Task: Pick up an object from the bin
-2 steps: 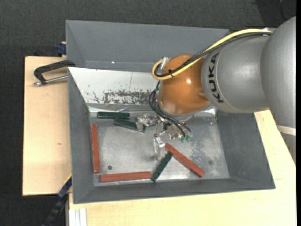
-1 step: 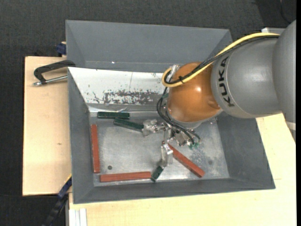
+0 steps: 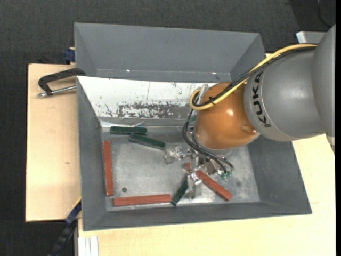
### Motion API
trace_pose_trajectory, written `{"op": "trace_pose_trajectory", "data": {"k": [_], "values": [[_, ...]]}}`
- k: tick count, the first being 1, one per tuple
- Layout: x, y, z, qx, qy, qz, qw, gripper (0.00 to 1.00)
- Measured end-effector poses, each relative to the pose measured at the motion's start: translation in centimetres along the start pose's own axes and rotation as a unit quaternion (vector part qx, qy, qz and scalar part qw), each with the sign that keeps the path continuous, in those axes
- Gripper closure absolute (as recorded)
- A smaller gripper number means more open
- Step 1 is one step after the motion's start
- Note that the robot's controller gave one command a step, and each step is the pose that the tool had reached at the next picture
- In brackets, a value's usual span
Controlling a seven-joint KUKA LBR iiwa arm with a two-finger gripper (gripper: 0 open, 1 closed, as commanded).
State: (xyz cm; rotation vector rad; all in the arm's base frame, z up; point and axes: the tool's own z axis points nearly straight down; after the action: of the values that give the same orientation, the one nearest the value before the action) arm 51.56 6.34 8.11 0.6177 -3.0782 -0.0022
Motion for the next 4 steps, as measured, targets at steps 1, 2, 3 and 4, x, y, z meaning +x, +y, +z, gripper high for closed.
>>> {"op": "trace_pose_trajectory", "data": {"k": [1, 2, 3, 4], "values": [[2.5, -3.7, 1.1, 0.0, -0.0007, -0.132, 0.9913, 1.0], [2.5, -3.7, 1.1, 0.0, -0.0007, -0.132, 0.9913, 1.0], [3.7, -2.7, -11.3, 0.001, -0.0033, -0.151, 0.9886, 1.0], [3.7, -2.6, -11.3, 0.001, -0.0031, -0.151, 0.9885, 1.0]]}}
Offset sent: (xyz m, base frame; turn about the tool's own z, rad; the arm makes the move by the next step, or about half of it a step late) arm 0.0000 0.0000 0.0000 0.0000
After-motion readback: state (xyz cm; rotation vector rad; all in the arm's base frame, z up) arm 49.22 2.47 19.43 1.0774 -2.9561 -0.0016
